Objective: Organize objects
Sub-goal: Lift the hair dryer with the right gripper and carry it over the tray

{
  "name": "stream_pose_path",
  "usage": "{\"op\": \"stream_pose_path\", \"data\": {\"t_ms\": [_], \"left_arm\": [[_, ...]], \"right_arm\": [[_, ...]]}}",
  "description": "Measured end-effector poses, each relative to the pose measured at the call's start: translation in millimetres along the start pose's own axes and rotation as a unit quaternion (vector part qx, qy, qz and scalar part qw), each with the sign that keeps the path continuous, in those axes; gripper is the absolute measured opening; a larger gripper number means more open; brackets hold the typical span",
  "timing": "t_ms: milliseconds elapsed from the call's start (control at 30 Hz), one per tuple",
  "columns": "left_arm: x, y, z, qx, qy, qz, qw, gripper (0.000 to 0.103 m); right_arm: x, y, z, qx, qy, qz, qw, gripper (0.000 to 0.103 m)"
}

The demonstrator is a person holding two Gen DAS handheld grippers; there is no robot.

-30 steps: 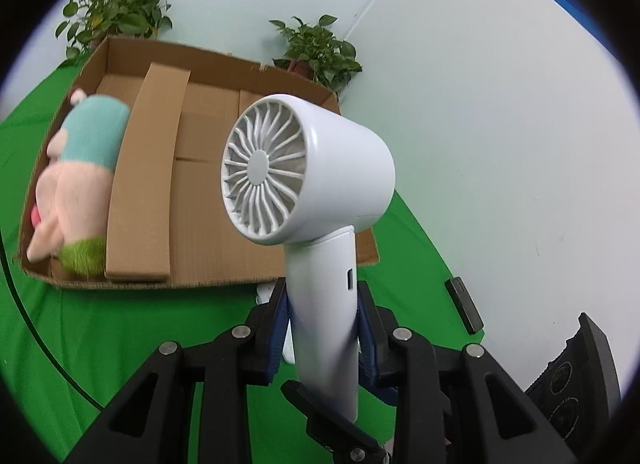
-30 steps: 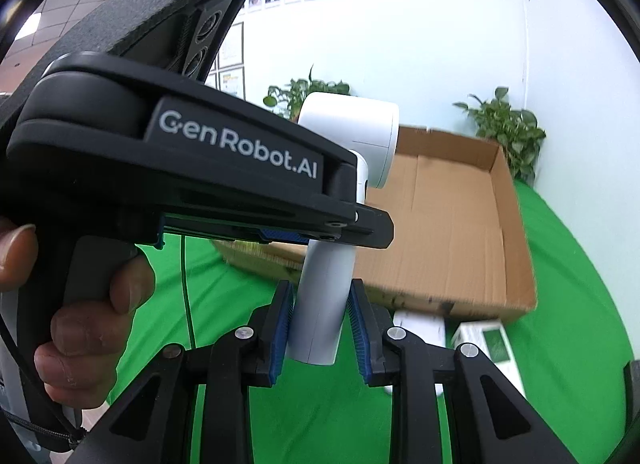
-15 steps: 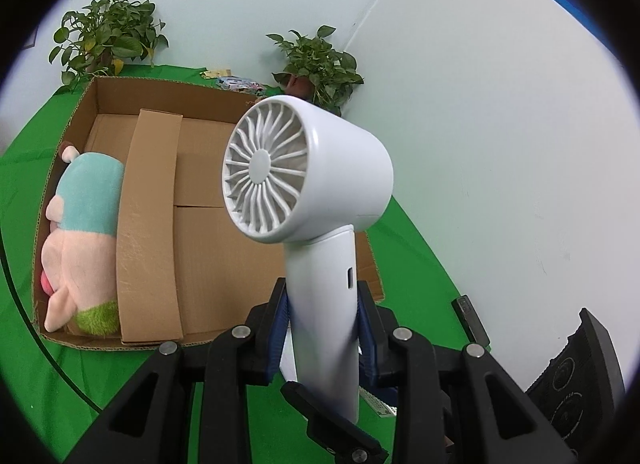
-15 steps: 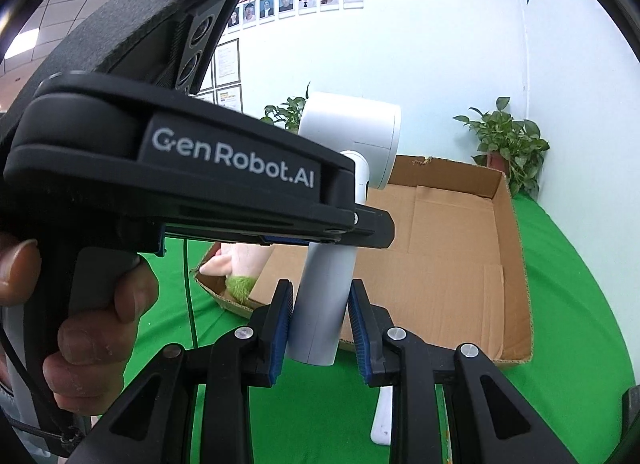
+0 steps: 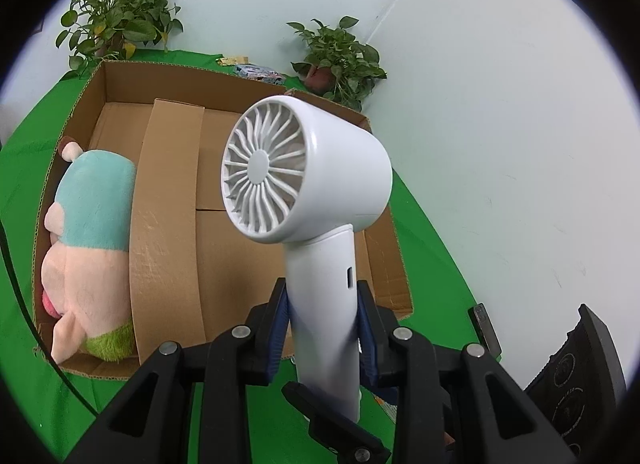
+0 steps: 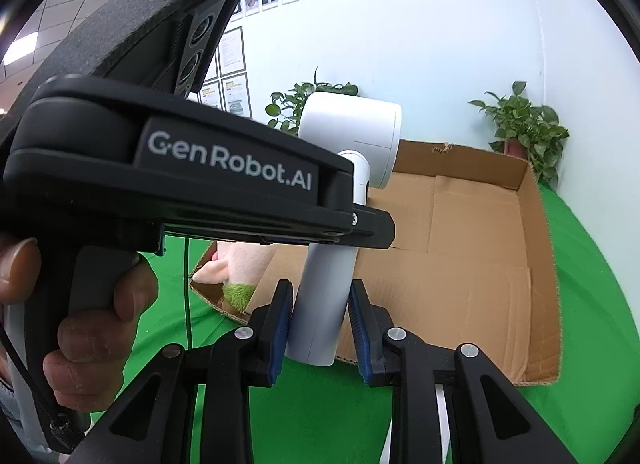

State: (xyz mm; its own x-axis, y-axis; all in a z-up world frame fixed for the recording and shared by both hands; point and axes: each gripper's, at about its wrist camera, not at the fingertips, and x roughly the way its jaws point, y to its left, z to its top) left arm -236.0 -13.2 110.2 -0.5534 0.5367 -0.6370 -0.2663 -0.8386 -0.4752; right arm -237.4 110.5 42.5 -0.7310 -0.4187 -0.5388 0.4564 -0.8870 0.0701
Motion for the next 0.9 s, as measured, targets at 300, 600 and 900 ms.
{"op": "stream_pose_path", "data": {"t_ms": [300, 600, 900], "left_arm": [[35.9, 19.6, 21.3, -0.001, 0.026, 0.015, 0.9996, 0.03], [91.0, 45.3, 22.6, -0.017, 0.074, 0.041, 0.9963, 0.03], [111.0, 51.3, 21.5, -0.017, 0.089, 0.056, 0.9943, 0.03]], "right_arm": [[41.4, -26.3, 1.6, 0.032, 0.018, 0.009, 0.999, 0.026], [102.4, -54.0, -10.4, 0.084, 0.059, 0.034, 0.994, 0.026], [136.9, -68.4, -16.4, 0.105, 0.079, 0.046, 0.99, 0.025]]}}
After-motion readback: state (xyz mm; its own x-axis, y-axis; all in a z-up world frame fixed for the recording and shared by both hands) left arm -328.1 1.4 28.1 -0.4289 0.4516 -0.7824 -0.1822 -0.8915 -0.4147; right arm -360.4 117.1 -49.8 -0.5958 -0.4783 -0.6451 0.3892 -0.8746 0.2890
